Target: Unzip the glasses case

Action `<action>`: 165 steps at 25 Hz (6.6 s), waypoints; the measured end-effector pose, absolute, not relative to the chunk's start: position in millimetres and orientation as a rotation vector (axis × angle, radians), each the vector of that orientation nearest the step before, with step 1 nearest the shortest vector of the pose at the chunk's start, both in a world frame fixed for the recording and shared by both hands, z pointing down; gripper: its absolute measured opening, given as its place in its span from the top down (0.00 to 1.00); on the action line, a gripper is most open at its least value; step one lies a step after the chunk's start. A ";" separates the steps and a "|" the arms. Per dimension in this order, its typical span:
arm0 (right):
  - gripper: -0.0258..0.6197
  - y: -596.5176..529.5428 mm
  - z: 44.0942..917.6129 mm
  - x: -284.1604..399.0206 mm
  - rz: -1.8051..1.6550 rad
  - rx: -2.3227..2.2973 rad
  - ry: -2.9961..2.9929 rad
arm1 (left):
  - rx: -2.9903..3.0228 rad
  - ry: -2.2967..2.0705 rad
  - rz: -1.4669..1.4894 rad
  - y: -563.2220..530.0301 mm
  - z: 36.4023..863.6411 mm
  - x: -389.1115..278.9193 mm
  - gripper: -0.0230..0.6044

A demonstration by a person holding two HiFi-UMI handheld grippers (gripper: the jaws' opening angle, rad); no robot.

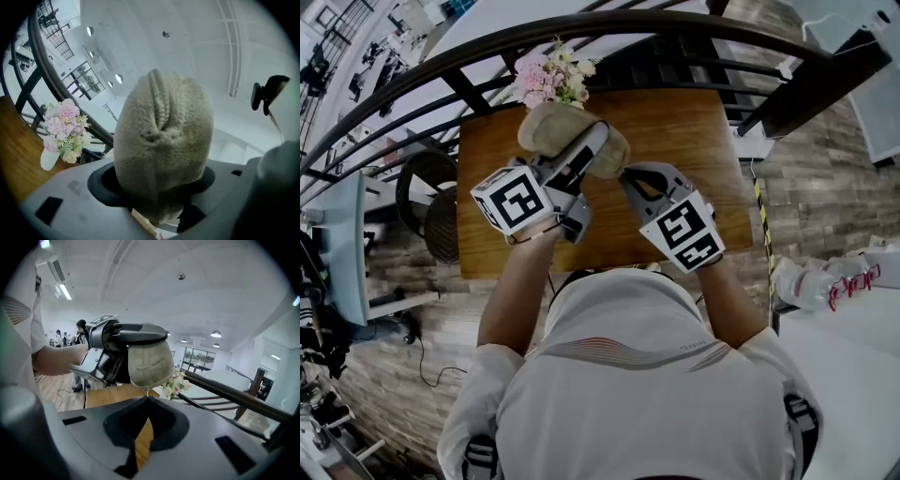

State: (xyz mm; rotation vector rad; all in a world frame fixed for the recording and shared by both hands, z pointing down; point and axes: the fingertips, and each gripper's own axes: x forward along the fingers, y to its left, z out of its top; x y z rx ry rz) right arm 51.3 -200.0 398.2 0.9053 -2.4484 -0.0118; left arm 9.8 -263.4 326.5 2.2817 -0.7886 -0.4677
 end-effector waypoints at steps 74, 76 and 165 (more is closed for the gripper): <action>0.88 -203.6 394.5 65.4 -0.833 0.753 -2.058 | 2.600 -0.435 0.720 -175.1 426.0 66.9 0.49; 0.88 -204.4 391.9 65.4 -0.851 0.753 -2.050 | 2.600 -0.427 0.800 -171.8 437.1 67.5 0.49; 0.88 -261.0 363.5 220.4 -0.017 1.712 -2.352 | 2.466 -1.681 0.125 -258.2 379.7 -85.4 0.49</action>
